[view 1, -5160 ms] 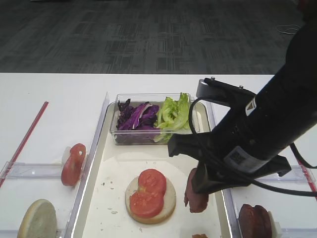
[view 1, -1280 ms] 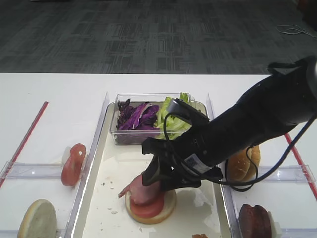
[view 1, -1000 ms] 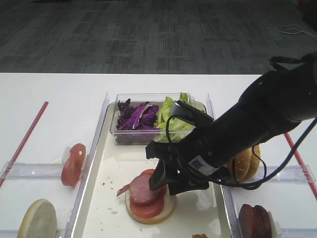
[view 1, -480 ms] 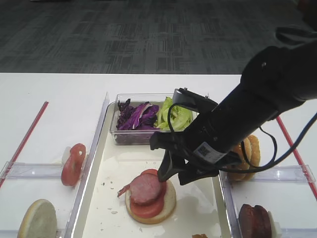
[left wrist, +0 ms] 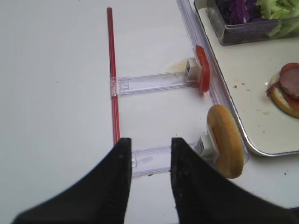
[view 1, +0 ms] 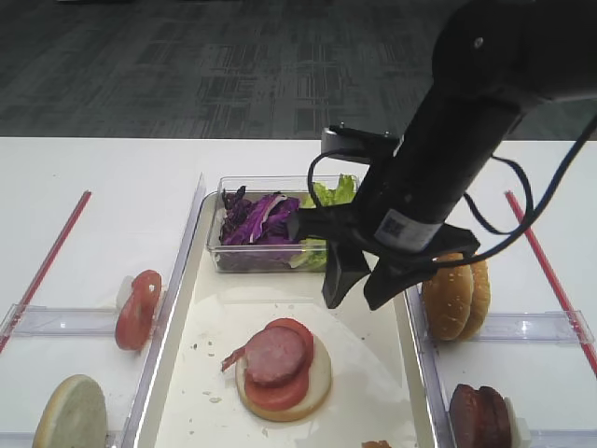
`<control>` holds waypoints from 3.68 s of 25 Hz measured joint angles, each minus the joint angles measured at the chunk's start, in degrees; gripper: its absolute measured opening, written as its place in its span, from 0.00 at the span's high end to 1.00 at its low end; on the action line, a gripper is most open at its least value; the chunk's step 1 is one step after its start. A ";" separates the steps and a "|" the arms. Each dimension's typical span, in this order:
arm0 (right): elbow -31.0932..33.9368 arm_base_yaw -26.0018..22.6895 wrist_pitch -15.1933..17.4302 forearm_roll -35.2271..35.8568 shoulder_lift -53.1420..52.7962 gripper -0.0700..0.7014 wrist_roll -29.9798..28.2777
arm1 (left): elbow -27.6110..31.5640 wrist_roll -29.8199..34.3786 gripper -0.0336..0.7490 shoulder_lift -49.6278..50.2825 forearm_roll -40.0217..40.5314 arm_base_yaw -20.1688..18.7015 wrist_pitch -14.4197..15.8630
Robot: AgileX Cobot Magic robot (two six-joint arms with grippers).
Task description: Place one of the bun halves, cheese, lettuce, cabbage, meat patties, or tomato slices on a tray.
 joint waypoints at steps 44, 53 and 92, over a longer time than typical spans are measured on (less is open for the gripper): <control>-12.86 -14.18 15.31 -18.45 -5.01 0.45 8.84 | 0.00 0.00 0.71 0.00 0.00 0.00 0.00; -12.86 -24.03 15.55 -19.99 -8.63 0.45 5.59 | 0.00 0.00 0.71 0.00 0.00 0.00 0.00; 16.49 -25.12 16.86 -22.16 -52.50 0.46 -2.69 | 0.00 0.00 0.71 0.00 0.00 0.00 0.00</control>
